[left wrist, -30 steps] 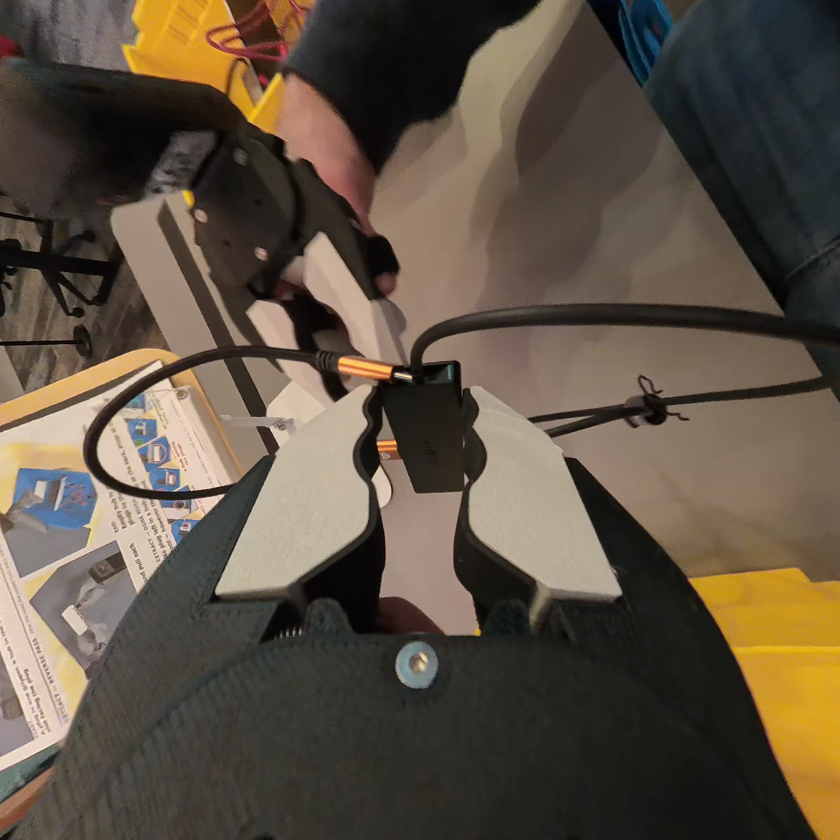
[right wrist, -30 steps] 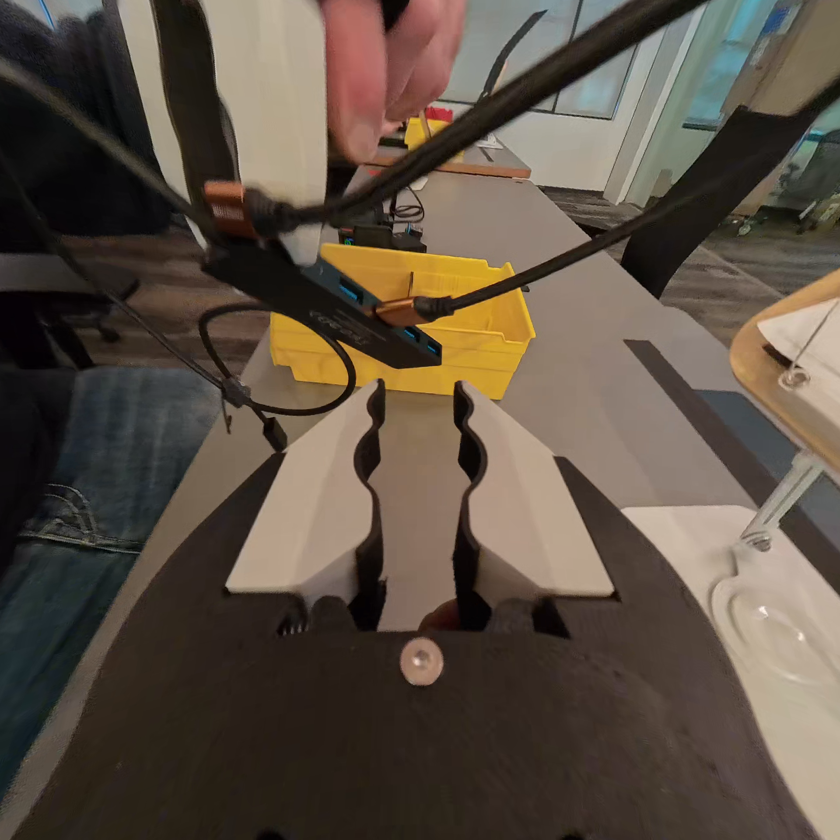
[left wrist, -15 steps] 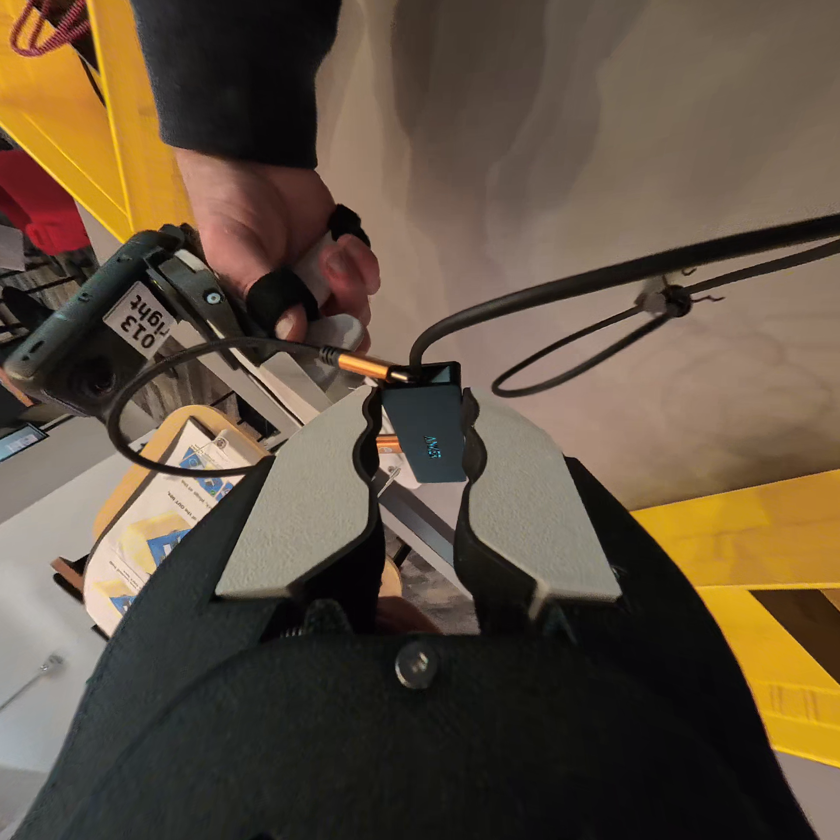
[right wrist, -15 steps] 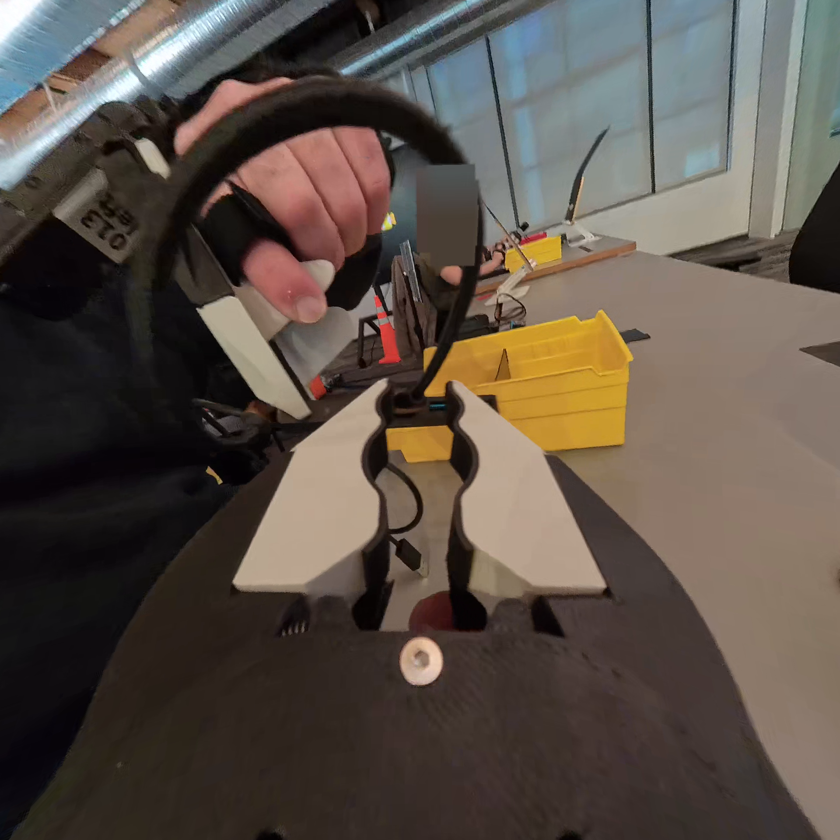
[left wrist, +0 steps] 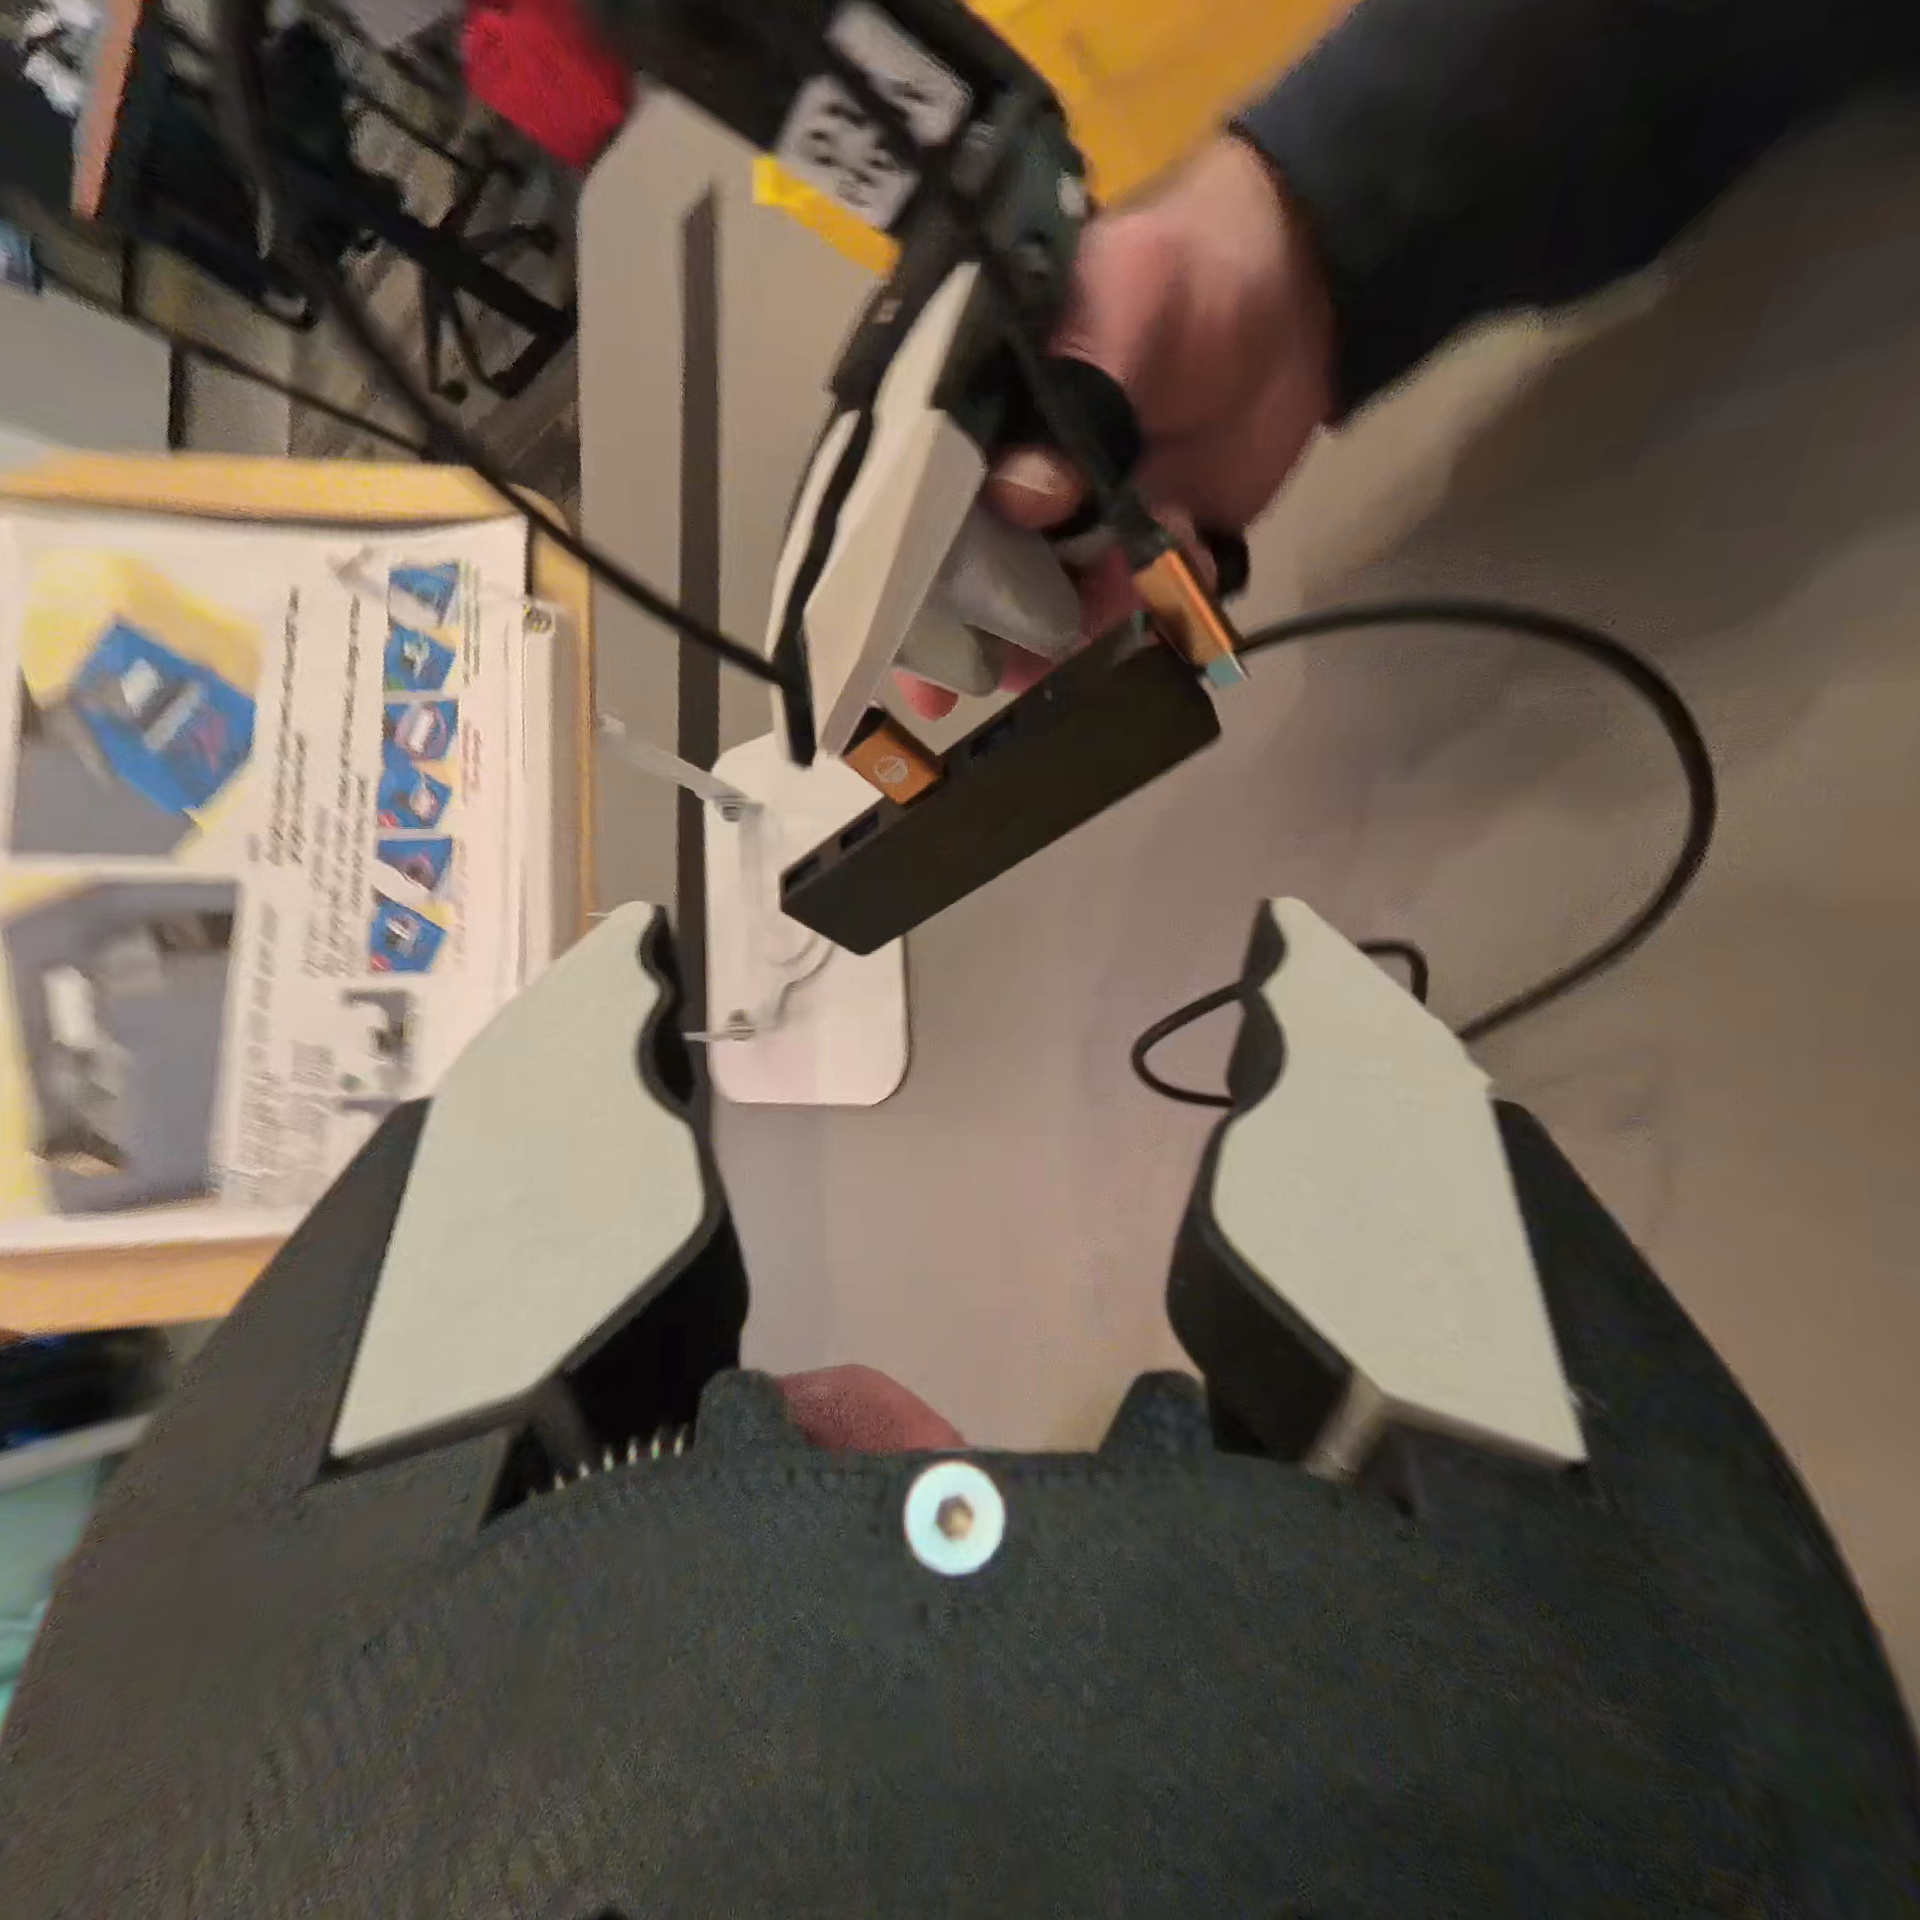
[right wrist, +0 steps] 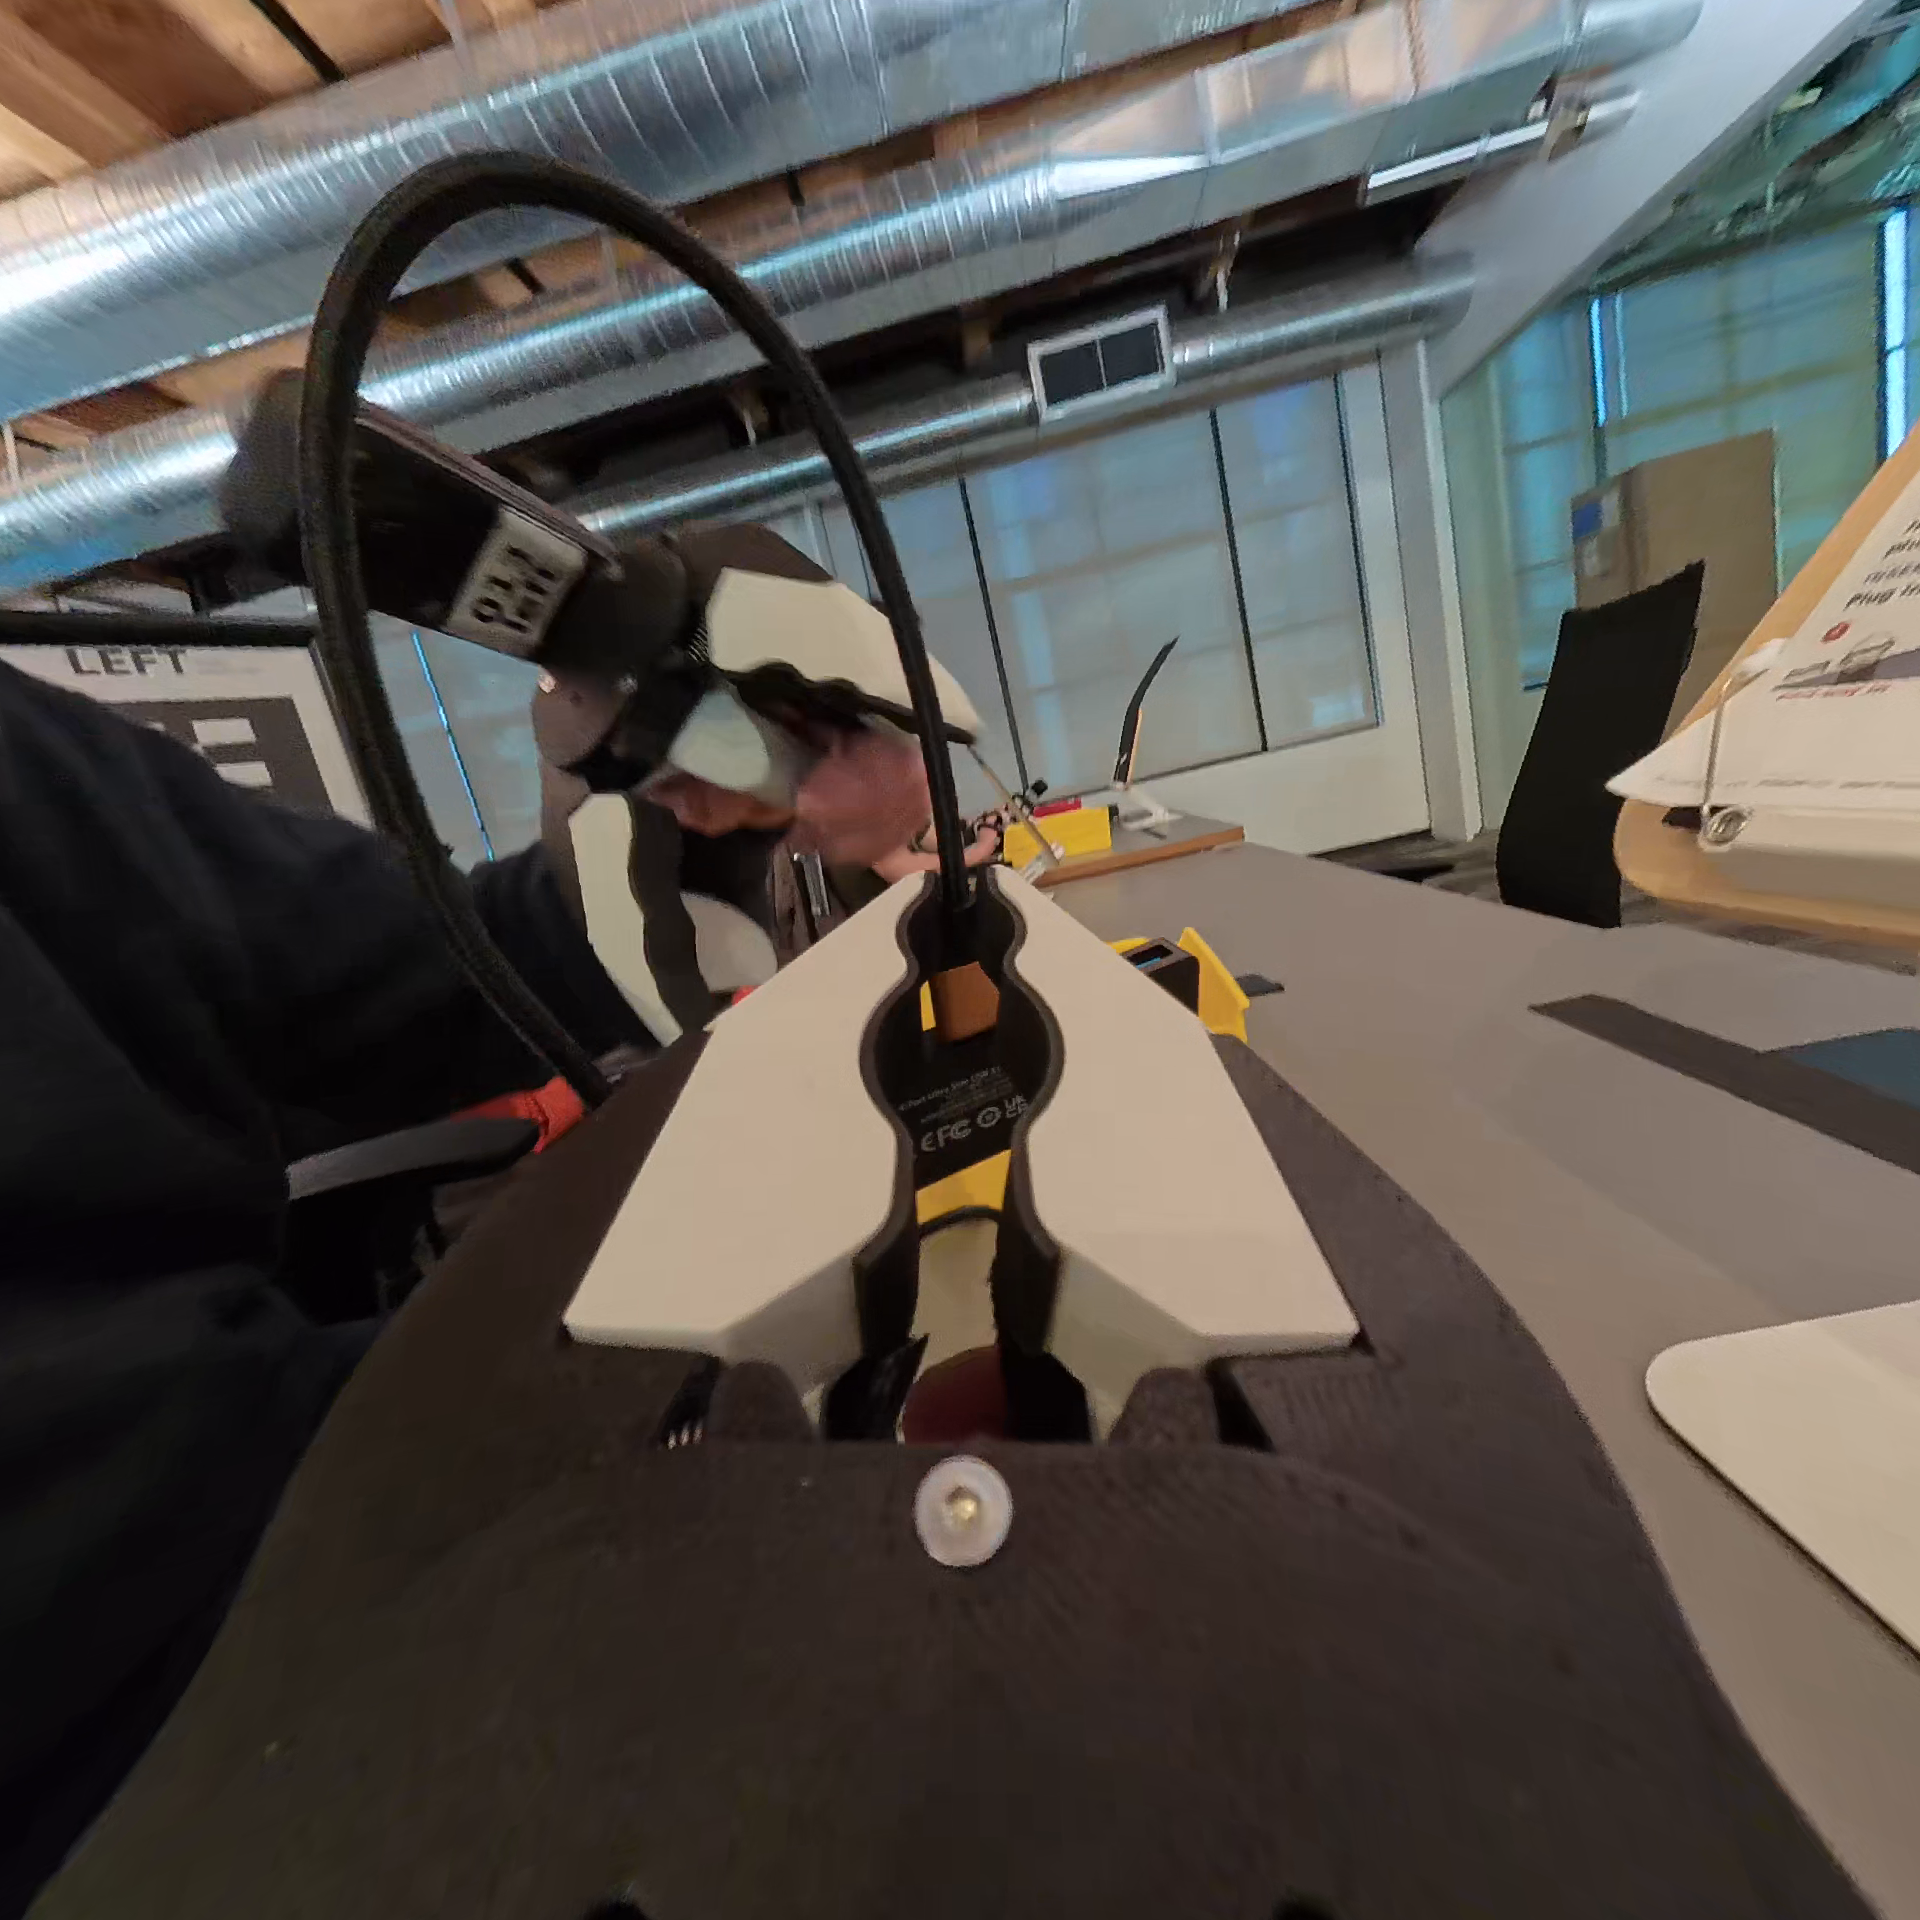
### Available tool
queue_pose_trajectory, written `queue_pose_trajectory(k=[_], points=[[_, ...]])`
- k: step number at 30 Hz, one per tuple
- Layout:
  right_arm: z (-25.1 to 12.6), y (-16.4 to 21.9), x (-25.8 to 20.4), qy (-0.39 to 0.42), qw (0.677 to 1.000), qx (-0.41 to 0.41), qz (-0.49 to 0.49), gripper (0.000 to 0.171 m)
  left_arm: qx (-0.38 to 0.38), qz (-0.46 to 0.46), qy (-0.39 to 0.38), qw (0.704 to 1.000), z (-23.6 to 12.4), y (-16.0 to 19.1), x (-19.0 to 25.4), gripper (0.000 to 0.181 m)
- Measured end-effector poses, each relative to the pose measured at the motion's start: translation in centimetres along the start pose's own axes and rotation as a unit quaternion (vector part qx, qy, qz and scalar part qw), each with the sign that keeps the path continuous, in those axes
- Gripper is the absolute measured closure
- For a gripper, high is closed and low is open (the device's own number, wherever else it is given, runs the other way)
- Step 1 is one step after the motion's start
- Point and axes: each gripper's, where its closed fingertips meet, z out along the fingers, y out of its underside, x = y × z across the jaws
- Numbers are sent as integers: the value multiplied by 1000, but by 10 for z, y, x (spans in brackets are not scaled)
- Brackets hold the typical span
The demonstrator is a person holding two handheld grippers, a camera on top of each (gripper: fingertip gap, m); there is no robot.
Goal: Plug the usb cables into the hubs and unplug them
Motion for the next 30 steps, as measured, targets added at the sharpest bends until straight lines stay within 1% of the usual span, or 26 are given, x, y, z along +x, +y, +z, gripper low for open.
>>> queue_pose_trajectory(k=[2, 4, 5, 6, 7, 8, 9, 11, 12, 14, 15, 19, 22, 25, 26, 30], points=[[0, -8, 0, 5, 1000, 20, -4, 166, 36, -92, -2, 995, 10, 3, 0, 57], [1, -15, -1, 4, 999, 38, -2, 166, 79, -167, -21, 983, 24, 5, 1, 49], [2, -19, -2, 6, 999, 48, -2, 166, 98, -197, -15, 975, 33, 5, 7, 43], [3, -22, -3, 4, 998, 57, 2, 167, 106, -213, -26, 971, 42, 9, 10, 39], [3, -24, -5, 4, 998, 66, 2, 166, 119, -221, -47, 967, 50, 11, 10, 38], [4, -26, -6, 6, 997, 73, 2, 167, 149, -240, -49, 958, 55, 7, 12, 36], [5, -27, -8, 2, 997, 77, 5, 167, 185, -259, -55, 946, 56, 0, 11, 35], [7, -29, -13, -1, 996, 88, 8, 166, 245, -289, -92, 921, 55, -7, -1, 40], [7, -30, -15, -4, 995, 95, 9, 166, 276, -310, -92, 905, 55, -11, -4, 39], [8, -33, -17, -4, 994, 111, 11, 167, 357, -362, -75, 858, 46, -21, -11, 43], [8, -35, -18, -7, 992, 121, 16, 167, 387, -374, -67, 840, 43, -25, -12, 43], [6, -42, -21, -17, 989, 144, 27, 166, 435, -389, -60, 809, 42, -33, -16, 44], [1, -48, -19, -14, 985, 166, 36, 166, 456, -375, -96, 802, 35, -34, -22, 49], [-5, -52, -18, -11, 983, 179, 40, 167, 463, -356, -127, 802, 28, -38, -25, 55], [-6, -53, -18, -13, 982, 184, 43, 166, 465, -351, -127, 803, 28, -41, -25, 56], [-7, -52, -20, -20, 980, 190, 52, 166, 473, -336, -120, 806, 29, -48, -26, 53]])
